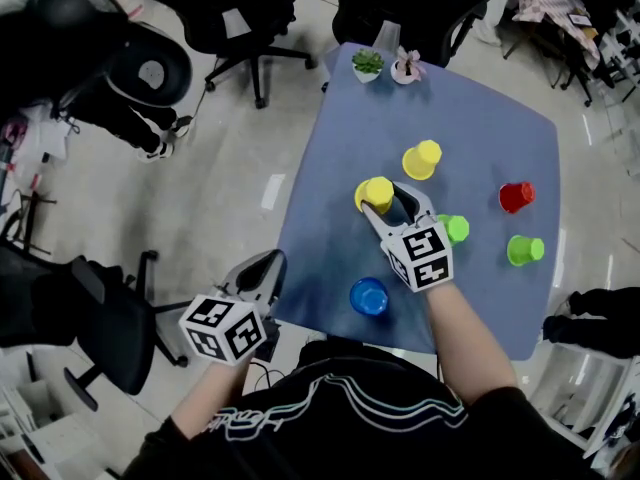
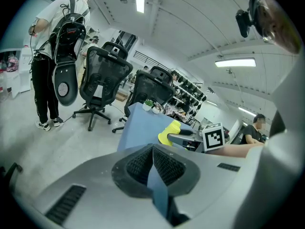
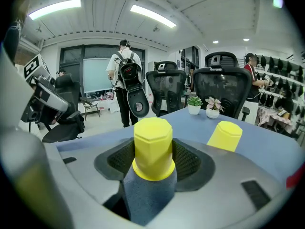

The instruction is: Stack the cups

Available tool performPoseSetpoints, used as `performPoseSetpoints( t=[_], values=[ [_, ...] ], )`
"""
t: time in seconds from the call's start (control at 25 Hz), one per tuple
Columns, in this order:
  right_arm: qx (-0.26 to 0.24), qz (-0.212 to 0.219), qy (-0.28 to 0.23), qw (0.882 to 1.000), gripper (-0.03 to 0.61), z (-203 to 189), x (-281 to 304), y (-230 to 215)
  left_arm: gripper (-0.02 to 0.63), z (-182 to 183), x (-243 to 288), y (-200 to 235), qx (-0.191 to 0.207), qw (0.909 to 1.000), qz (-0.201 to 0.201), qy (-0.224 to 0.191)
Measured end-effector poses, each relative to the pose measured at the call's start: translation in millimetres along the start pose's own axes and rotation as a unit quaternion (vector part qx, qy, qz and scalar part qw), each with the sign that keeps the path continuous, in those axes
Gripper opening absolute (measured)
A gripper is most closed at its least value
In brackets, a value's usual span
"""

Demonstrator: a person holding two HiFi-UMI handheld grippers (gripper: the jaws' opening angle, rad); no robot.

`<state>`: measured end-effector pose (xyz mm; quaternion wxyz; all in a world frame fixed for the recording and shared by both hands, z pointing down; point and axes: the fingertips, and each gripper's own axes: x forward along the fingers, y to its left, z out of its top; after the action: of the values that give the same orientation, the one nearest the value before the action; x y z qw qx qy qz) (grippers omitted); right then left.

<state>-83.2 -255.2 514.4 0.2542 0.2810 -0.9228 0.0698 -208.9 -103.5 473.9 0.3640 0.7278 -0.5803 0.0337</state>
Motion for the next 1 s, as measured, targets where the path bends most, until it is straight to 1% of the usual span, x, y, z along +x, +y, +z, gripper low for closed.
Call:
performPoseSetpoints(
  t=[0.2, 0.6, 1.0],
  values=[
    [-0.005, -0.008, -0.013, 1.0, 0.261, 9.8, -13.6, 0.9, 0.026, -1.7, -1.6, -7.3, 0.008, 0.9999, -0.012, 0.002],
    [0.001, -0.03, -0.032, 0.999, 0.259, 26.0, -52.5, 6.3, 0.025, -3.9, -17.2, -25.4, 0.026, 0.999, -0.037, 0.003],
    [0.018, -0.056, -0.05, 0.997, 0.259, 28.4, -99.8, 15.0, 0.025, -10.2, -28.6, -53.8, 0.047, 0.9957, -0.08, 0.006]
  ],
)
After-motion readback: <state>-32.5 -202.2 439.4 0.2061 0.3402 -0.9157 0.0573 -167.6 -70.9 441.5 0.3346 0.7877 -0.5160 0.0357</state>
